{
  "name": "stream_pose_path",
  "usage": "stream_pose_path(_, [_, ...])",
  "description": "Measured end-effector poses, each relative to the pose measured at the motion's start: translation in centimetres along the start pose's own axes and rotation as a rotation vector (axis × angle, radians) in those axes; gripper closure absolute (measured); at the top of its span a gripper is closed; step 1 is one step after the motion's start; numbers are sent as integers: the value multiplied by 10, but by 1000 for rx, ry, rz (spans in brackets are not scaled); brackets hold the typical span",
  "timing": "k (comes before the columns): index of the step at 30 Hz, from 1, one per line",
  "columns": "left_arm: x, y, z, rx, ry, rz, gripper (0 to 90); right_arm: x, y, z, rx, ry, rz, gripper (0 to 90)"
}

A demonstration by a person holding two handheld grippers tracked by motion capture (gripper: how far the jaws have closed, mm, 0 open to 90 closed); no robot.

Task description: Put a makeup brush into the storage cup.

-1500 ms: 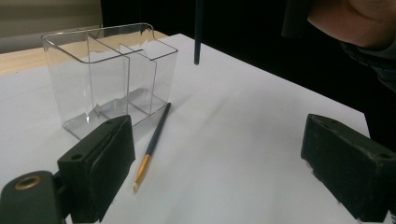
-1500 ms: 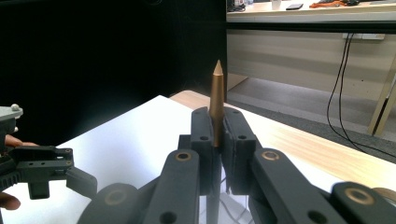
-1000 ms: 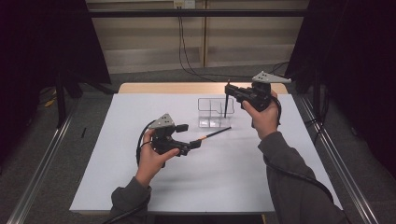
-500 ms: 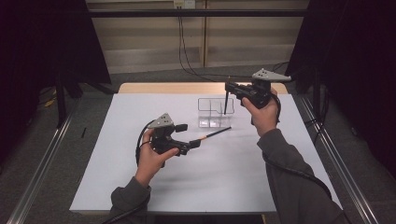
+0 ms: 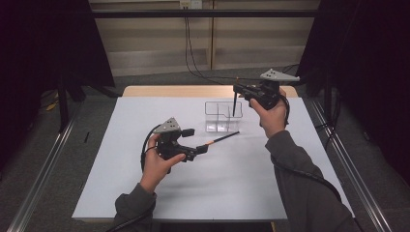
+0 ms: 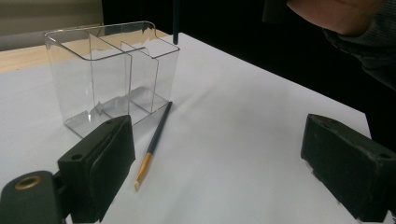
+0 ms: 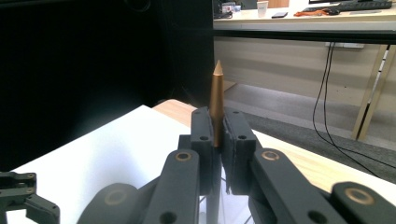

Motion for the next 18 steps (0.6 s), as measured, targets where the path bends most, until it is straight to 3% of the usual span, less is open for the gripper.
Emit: stream_pose_path(18, [3,2,0,-4,4,-8,97,-5,-4,-13,2,-46,11,842])
Point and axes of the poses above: each handheld gripper's, and its own axes: x roughly backward along the jaws, y roughly out of its top, z roughly to its left, the point moved 1 cm from there along -x, roughly forward along the jaws, and after that the axes turned 6 degrees about y, right-handed, at the moved point
